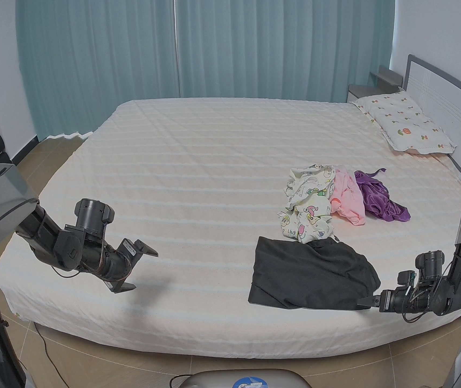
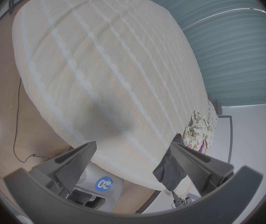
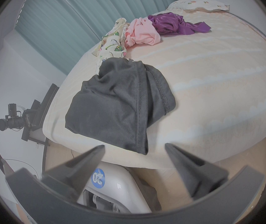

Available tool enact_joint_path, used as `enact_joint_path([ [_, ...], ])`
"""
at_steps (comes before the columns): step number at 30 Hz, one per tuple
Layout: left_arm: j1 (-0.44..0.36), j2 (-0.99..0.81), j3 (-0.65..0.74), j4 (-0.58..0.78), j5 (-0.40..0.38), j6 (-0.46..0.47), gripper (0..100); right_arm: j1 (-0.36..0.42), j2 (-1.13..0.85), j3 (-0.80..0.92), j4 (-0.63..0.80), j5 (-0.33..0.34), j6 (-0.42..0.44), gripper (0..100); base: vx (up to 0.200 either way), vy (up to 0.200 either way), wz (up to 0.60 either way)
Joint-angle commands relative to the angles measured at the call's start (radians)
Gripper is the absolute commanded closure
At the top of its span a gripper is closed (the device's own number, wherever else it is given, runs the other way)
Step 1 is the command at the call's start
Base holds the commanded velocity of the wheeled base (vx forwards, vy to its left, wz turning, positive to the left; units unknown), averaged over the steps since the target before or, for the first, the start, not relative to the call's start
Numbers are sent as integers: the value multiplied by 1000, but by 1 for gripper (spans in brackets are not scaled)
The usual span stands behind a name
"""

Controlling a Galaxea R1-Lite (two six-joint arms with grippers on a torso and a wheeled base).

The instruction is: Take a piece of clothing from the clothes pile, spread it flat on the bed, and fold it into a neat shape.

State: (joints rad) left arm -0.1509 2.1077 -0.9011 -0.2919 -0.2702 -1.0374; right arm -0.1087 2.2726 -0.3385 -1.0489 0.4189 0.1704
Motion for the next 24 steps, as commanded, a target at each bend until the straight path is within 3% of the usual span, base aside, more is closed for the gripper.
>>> enact_joint_path([
  [1,-69,3,-13,0,49,-30,0,17,-51,-2,-2,3,81,0,0,0,0],
  [7,-153,12,-55,8,75,-44,0,57,-42,7,-83,3,242,0,0,-133,0],
  [11,-182,46,-96,11,78,-44,0,57,-21,21,-160,1,293,0,0,-200,0],
  [18,-266,144,-274,132,152,-42,0,58,27,67,-303,1,308,0,0,-200,0],
  [22,-305,198,-331,163,171,-16,0,61,62,93,-379,1,307,0,0,0,0],
  [24,-322,218,-334,166,203,39,0,70,79,104,-414,0,308,0,0,0,0],
])
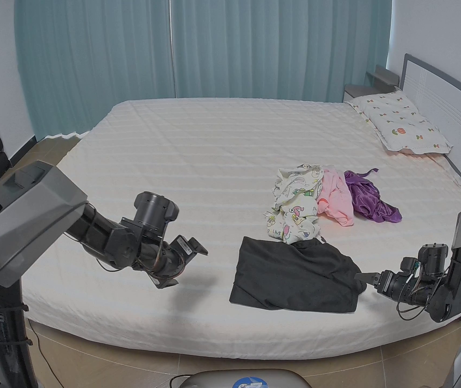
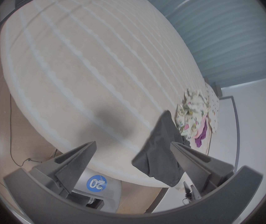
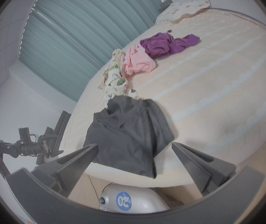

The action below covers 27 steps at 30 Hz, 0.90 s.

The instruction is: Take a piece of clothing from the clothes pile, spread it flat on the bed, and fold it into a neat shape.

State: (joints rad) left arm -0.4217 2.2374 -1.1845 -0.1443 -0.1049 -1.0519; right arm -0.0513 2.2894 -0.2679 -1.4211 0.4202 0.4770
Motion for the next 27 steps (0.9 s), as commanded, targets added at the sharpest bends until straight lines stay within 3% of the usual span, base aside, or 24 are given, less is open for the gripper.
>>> enact_joint_path([
  [1,-51,88,-50,18,37,53,0,13,62,33,-42,-1,2,0,0,0,0],
  [2,-71,91,-32,11,62,118,0,21,76,36,-71,-3,2,0,0,0,0],
  [15,-149,137,16,-124,51,300,0,47,94,53,-110,-3,2,0,0,0,0],
  [27,-184,189,14,-192,33,383,0,47,94,52,-111,2,2,0,0,0,0],
])
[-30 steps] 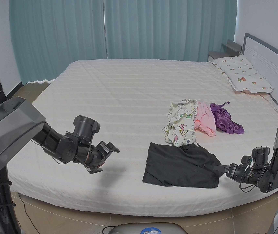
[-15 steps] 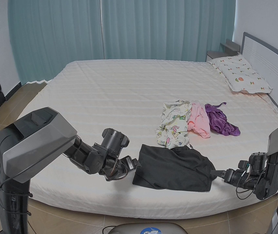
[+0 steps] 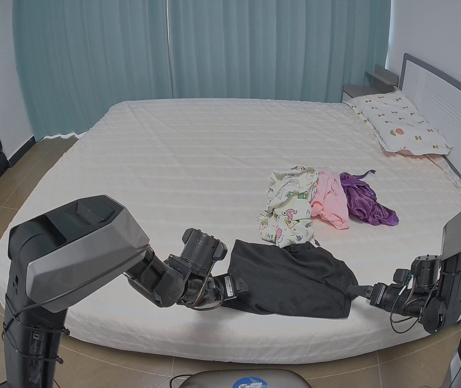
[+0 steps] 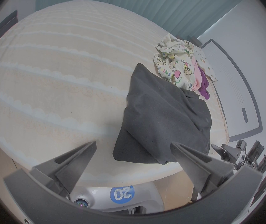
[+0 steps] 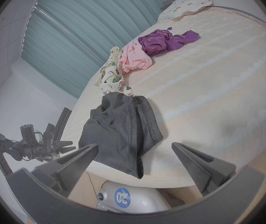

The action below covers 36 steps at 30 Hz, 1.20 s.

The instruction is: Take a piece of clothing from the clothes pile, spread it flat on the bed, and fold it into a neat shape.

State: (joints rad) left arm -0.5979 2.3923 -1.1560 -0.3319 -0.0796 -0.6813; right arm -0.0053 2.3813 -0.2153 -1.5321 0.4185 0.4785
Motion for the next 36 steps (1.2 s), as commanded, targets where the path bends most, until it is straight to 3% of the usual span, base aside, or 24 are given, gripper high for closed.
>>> enact_joint_path([
  [1,-8,41,-18,-12,12,19,0,1,3,1,0,3,0,0,0,0,0],
  [16,-25,76,-24,-110,38,31,0,1,6,22,-34,3,23,0,0,0,0],
  [17,-25,76,-22,-110,38,31,100,-1,7,24,-36,3,23,0,0,0,0],
  [25,-23,71,13,-110,96,26,100,-2,9,27,-36,3,28,0,0,0,0],
  [36,-23,13,114,-111,101,-12,100,-4,9,27,-36,3,29,0,0,0,0],
])
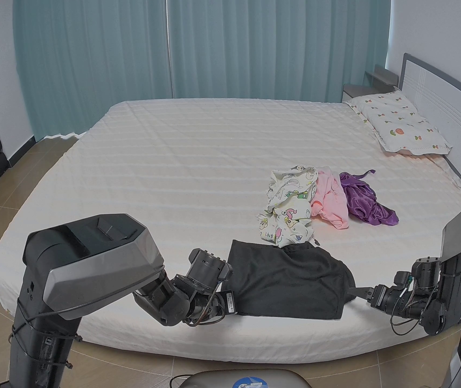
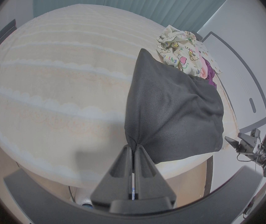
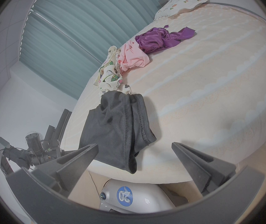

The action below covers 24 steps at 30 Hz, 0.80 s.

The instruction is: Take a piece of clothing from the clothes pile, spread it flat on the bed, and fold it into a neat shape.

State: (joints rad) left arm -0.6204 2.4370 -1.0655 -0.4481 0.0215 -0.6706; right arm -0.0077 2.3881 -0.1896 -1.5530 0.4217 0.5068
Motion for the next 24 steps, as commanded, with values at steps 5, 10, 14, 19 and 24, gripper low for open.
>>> enact_joint_path([
  [5,-5,-56,61,5,0,-46,100,-2,2,-1,-15,0,1,0,0,0,0],
  [10,-5,-84,102,6,0,-70,100,-2,2,-1,-15,0,1,0,0,0,0],
  [14,-10,-87,108,3,6,-92,100,-2,2,-1,-15,0,1,0,0,0,0],
  [19,-12,-90,113,5,9,-122,100,-2,2,-1,-15,0,1,0,0,0,0],
  [24,-9,-98,111,0,5,-141,0,-3,-4,1,-15,0,1,0,0,0,0],
])
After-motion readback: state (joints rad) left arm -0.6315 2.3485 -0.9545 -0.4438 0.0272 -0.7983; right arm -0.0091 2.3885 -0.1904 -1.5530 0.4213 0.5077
